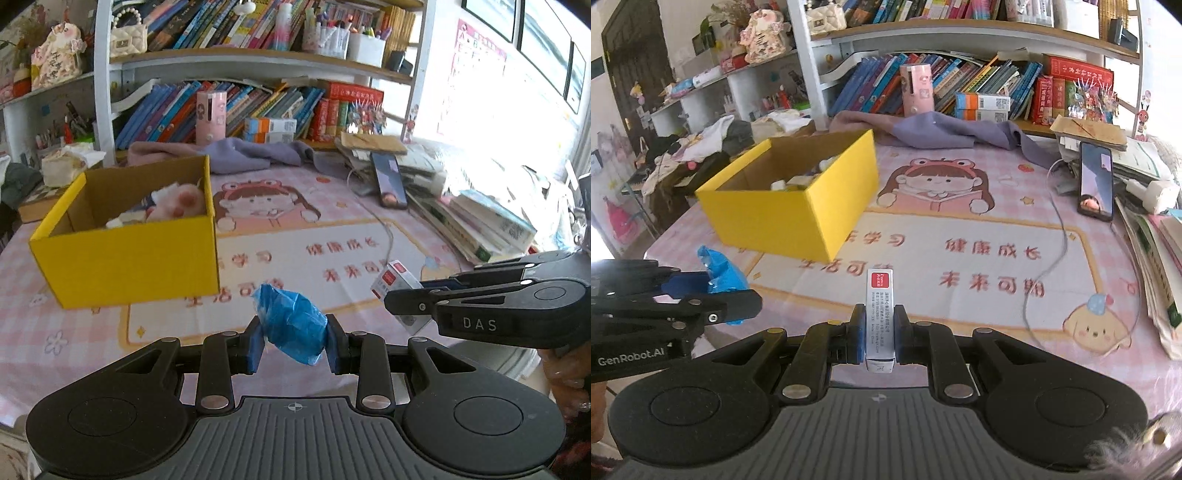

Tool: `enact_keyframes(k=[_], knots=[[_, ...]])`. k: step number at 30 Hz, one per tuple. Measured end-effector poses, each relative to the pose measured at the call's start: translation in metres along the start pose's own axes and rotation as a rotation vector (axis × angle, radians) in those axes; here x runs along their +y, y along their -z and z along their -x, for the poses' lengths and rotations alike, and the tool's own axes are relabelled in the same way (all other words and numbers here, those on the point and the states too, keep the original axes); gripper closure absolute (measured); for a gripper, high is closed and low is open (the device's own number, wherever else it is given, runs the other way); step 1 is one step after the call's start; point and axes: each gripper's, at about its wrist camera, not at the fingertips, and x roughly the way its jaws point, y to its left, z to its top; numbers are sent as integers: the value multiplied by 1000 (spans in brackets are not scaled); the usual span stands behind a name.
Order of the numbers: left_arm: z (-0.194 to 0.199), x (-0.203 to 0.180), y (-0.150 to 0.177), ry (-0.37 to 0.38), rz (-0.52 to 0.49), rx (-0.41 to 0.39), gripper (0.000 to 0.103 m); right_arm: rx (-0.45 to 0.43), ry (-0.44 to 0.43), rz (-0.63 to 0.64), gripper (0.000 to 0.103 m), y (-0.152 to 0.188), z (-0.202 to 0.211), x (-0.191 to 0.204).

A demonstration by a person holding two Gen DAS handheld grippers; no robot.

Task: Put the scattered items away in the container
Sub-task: 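Lift the blue bag with the left gripper while the right gripper lifts the medicine box, then lower the bag and medicine box with both grippers into the yellow box and open them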

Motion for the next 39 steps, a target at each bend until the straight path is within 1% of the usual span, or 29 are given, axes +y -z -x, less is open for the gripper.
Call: enact_keyframes(k=[7,19,23,30,39], knots=[[20,8,17,-2,31,-7,71,20,-15,26,89,15,12,23],[42,17,33,-8,62,-14,71,29,-46,79,89,26,24,53],[50,27,38,-36,87,-17,72,43,-78,114,89,26,21,66],[63,52,41,-119,154,-35,72,45,-146,190,89,18,10,90],[59,75,39,-189,201,-38,72,58,-222,253,89,1,-19,107]])
